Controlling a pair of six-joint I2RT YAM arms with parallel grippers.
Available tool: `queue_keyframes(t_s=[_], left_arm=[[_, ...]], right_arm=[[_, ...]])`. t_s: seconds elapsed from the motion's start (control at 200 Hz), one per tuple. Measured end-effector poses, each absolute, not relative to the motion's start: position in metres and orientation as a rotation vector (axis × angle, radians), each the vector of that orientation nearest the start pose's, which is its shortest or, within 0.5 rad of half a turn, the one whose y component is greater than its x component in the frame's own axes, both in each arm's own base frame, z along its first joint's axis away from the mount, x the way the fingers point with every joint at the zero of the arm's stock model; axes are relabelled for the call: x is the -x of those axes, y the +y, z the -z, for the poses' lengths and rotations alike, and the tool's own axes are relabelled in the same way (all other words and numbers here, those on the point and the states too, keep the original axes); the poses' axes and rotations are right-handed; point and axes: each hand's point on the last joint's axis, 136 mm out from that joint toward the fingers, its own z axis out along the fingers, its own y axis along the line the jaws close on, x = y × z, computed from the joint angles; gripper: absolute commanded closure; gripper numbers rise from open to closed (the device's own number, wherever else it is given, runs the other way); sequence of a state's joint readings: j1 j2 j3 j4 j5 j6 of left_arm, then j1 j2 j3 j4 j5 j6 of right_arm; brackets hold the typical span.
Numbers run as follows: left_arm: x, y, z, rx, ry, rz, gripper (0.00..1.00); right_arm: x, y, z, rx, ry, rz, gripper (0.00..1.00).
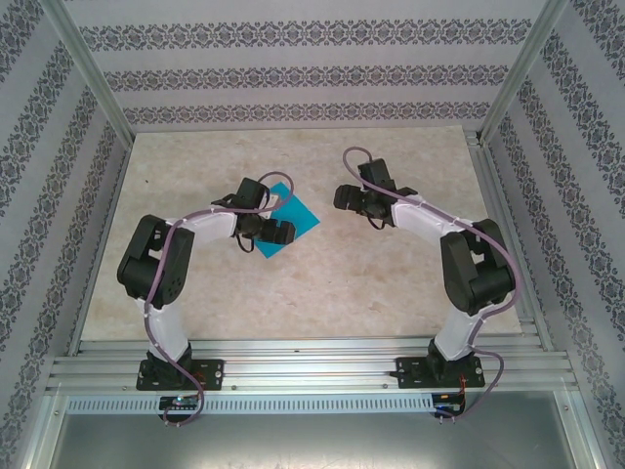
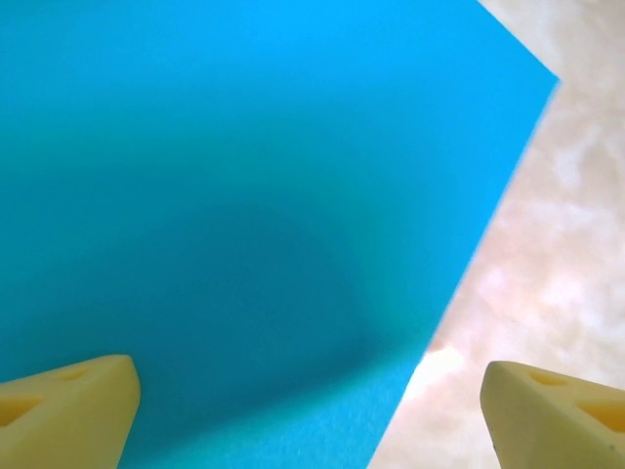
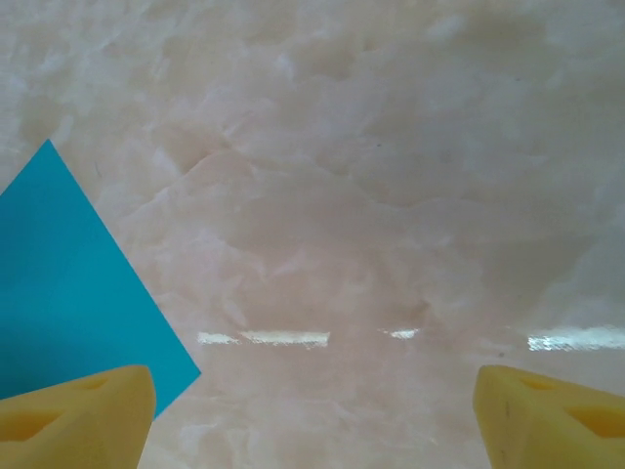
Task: Fold a paper plane with a square sheet of paper (fold left side to right side)
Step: Rotate the square sheet of paper at the center of the table, then pick up the square sheet of paper from the center of the table.
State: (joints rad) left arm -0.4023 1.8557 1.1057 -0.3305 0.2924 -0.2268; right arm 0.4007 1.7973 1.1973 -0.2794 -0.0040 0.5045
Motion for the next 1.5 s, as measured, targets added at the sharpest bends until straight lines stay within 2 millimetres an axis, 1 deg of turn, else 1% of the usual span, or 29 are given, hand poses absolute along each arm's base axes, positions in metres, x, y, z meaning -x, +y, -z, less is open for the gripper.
queue_keyframes(t_s=[0.115,0.185,0.255,0.305,0.385,0.455,0.535,0.59,0.679,0.754,0.859,1.064,1.184,1.304,1.409,1.499], left_arm=[[-0.357,-0.214,-0.04,-0.322,2.703,0.641,0.06],[-0.357,-0.212,-0.053,-0.297,2.686,0.668,0.06],[-0.363,-0.206,-0.069,-0.254,2.656,0.694,0.07],[-0.374,-0.199,-0.078,-0.208,2.634,0.706,0.08],[-0.391,-0.185,-0.086,-0.137,2.612,0.73,0.15],[-0.404,-0.173,-0.082,-0.066,2.615,0.758,0.19],[-0.416,-0.163,-0.066,-0.002,2.645,0.776,0.21],[-0.419,-0.162,-0.054,0.016,2.67,0.788,0.22],[-0.418,-0.163,-0.036,0.038,2.711,0.793,0.23],[-0.421,-0.165,-0.039,0.042,2.699,0.807,0.24],[-0.422,-0.165,-0.038,0.046,2.698,0.808,0.25],[-0.422,-0.165,-0.035,0.041,2.678,0.815,0.25],[-0.422,-0.166,-0.035,0.035,2.664,0.821,0.25],[-0.422,-0.166,-0.036,0.032,2.658,0.827,0.25],[-0.422,-0.167,-0.036,0.03,2.656,0.829,0.25],[-0.422,-0.167,-0.036,0.029,2.653,0.83,0.25]], right_arm=[[-0.433,0.2,-0.085,-0.102,2.521,-0.408,0.15],[-0.433,0.209,-0.081,-0.091,2.536,-0.41,0.14],[-0.433,0.219,-0.079,-0.076,2.548,-0.41,0.14],[-0.433,0.226,-0.077,-0.064,2.559,-0.406,0.14],[-0.434,0.237,-0.075,-0.046,2.572,-0.398,0.13],[-0.436,0.246,-0.072,-0.037,2.58,-0.389,0.13],[-0.437,0.255,-0.068,-0.03,2.592,-0.382,0.12],[-0.436,0.262,-0.064,-0.019,2.603,-0.373,0.12],[-0.435,0.273,-0.058,-0.001,2.62,-0.358,0.11],[-0.433,0.282,-0.054,0.005,2.632,-0.354,0.11],[-0.43,0.291,-0.048,0.02,2.649,-0.347,0.1],[-0.424,0.296,-0.035,0.017,2.682,-0.31,0.1],[-0.423,0.296,-0.023,0.012,2.704,-0.281,0.1],[-0.425,0.302,-0.026,0.009,2.701,-0.292,0.1],[-0.426,0.305,-0.024,0.004,2.706,-0.291,0.11],[-0.426,0.306,-0.024,-0.004,2.712,-0.294,0.13]])
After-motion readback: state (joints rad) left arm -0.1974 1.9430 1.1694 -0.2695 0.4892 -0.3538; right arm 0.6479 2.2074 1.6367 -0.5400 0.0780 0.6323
